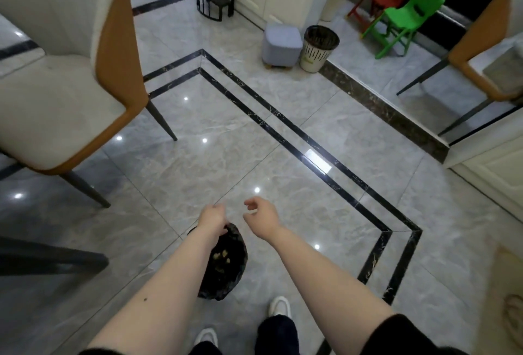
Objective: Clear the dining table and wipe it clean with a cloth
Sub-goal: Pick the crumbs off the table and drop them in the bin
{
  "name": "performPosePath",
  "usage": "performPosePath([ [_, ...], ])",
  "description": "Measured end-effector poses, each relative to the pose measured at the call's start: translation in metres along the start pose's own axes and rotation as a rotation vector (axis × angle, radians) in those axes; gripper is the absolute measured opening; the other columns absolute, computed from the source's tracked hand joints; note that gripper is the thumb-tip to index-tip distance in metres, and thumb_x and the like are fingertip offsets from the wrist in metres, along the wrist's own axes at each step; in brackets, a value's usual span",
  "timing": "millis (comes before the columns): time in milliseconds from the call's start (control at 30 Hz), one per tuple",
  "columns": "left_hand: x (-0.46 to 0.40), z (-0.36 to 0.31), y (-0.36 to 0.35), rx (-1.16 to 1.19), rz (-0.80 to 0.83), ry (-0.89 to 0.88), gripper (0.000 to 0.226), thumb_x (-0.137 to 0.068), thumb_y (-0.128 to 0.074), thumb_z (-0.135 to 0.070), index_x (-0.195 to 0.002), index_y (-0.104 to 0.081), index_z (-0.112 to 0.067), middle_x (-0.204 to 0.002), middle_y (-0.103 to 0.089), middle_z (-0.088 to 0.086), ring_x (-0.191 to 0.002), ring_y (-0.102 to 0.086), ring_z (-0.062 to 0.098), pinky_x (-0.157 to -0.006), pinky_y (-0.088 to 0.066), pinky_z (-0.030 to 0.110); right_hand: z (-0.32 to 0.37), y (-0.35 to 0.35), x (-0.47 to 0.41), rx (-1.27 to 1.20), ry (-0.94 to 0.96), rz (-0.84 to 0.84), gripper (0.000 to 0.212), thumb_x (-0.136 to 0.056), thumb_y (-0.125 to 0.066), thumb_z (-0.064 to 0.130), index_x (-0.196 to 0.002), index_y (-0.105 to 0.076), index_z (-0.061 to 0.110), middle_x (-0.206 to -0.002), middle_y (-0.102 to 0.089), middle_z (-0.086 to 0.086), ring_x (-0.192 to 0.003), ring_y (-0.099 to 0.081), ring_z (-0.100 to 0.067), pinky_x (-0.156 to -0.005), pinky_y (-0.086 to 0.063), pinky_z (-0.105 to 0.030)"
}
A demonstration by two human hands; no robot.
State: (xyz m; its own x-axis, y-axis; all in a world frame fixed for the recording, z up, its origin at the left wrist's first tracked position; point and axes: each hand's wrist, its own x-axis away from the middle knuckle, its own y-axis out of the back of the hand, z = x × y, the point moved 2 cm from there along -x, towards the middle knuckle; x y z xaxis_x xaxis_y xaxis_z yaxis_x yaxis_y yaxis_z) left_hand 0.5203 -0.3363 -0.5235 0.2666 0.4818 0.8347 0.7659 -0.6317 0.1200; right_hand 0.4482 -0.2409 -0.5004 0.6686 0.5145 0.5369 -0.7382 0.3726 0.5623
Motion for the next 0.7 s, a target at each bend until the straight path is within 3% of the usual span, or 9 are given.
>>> performPosePath([
  [133,0.013,-0.042,-0.039,-0.019,0.027,-0.061,0.037,-0.099,-0.038,-0.019,-0.132,-0.043,-0.002,-0.108,-0.047,0.010,-0.088,-0.053,0.024,-0.059,-0.045,0.032,0.011,0.056,-0.015,-0.015,0.040,-0.022,0.036,-0.089,-0.057,0.007,-0.125,-0.055,0.005,-0.125,-0.057,-0.012,-0.107,-0.057,-0.023,-0.086,-0.042,-0.023],
  [267,0.018,-0.079,-0.077,-0.004,0.011,-0.124,0.035,-0.099,-0.037,-0.016,-0.131,-0.043,-0.002,-0.123,-0.049,0.013,-0.084,-0.055,0.023,-0.056,-0.045,0.030,0.020,0.108,-0.033,-0.036,0.076,-0.037,0.035,-0.089,-0.056,0.008,-0.124,-0.055,0.007,-0.123,-0.057,-0.011,-0.109,-0.057,-0.023,-0.080,-0.039,-0.019],
  [400,0.031,-0.117,-0.134,0.057,-0.019,-0.207,0.023,-0.098,-0.037,-0.013,-0.117,-0.048,-0.006,-0.105,-0.048,0.012,-0.069,-0.053,0.018,-0.059,-0.045,0.031,0.015,0.177,-0.051,-0.047,0.107,-0.054,0.035,-0.090,-0.056,0.010,-0.124,-0.054,0.006,-0.124,-0.057,-0.011,-0.112,-0.055,-0.022,-0.082,-0.040,-0.020],
  [567,0.049,-0.173,-0.182,0.092,-0.055,-0.328,0.018,-0.098,-0.037,-0.015,-0.108,-0.049,-0.007,-0.102,-0.049,0.012,-0.081,-0.056,0.024,-0.065,-0.047,0.033,0.023,0.251,-0.075,-0.038,0.141,-0.068,0.035,-0.089,-0.055,0.011,-0.124,-0.054,0.007,-0.123,-0.057,-0.010,-0.113,-0.055,-0.023,-0.090,-0.044,-0.026],
  [700,0.054,-0.222,-0.184,0.121,-0.087,-0.399,0.017,-0.097,-0.038,-0.015,-0.103,-0.051,-0.007,-0.090,-0.051,0.010,-0.078,-0.055,0.023,-0.060,-0.047,0.029,0.058,0.284,-0.098,0.001,0.213,-0.069,0.030,-0.088,-0.057,0.010,-0.118,-0.058,0.006,-0.115,-0.061,-0.011,-0.108,-0.058,-0.023,-0.082,-0.041,-0.020],
])
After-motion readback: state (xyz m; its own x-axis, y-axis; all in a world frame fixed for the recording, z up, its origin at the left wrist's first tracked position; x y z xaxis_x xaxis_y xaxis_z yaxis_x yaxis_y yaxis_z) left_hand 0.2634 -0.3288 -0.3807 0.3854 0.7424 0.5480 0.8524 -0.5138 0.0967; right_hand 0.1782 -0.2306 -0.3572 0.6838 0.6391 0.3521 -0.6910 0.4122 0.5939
